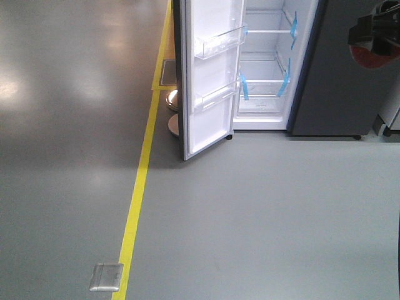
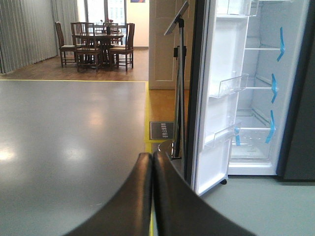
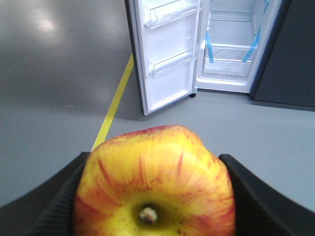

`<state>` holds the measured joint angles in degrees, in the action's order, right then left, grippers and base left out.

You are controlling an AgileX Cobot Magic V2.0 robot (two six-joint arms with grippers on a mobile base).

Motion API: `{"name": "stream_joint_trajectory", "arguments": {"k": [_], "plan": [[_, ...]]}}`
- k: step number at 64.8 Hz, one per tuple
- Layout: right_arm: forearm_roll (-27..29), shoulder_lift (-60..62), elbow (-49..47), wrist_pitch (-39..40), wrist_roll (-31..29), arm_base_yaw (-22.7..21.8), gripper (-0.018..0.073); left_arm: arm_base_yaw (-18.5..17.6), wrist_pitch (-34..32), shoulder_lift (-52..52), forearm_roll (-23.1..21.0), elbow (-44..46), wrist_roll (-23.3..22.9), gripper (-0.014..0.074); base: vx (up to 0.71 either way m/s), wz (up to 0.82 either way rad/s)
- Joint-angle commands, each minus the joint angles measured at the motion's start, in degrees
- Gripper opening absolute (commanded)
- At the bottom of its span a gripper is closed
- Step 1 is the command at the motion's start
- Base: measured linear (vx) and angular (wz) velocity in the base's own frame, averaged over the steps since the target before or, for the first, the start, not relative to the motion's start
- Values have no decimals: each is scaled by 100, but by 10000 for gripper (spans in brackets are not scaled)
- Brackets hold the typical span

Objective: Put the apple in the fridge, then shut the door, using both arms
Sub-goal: 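Drive up to the open fridge door with the apple in the right gripper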

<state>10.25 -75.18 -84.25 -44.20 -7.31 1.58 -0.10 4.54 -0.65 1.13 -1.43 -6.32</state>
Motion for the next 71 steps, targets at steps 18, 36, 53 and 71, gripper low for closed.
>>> {"name": "stream_joint_trajectory", "arguments": {"k": [18,36,53,71], "plan": [[54,166,-183,431,6,-24,-8,16,-395,-91,4,-158,-45,-6,23,1],[54,166,-183,431,6,-24,-8,16,-395,-91,4,-158,-45,-6,21,4],[54,166,-183,431,6,-24,-8,8,-396,-80,4,-158,-45,-6,18,-3],[54,166,-183,431,6,-24,-8,8,-396,-80,4,-158,-45,-6,16,-8]]}}
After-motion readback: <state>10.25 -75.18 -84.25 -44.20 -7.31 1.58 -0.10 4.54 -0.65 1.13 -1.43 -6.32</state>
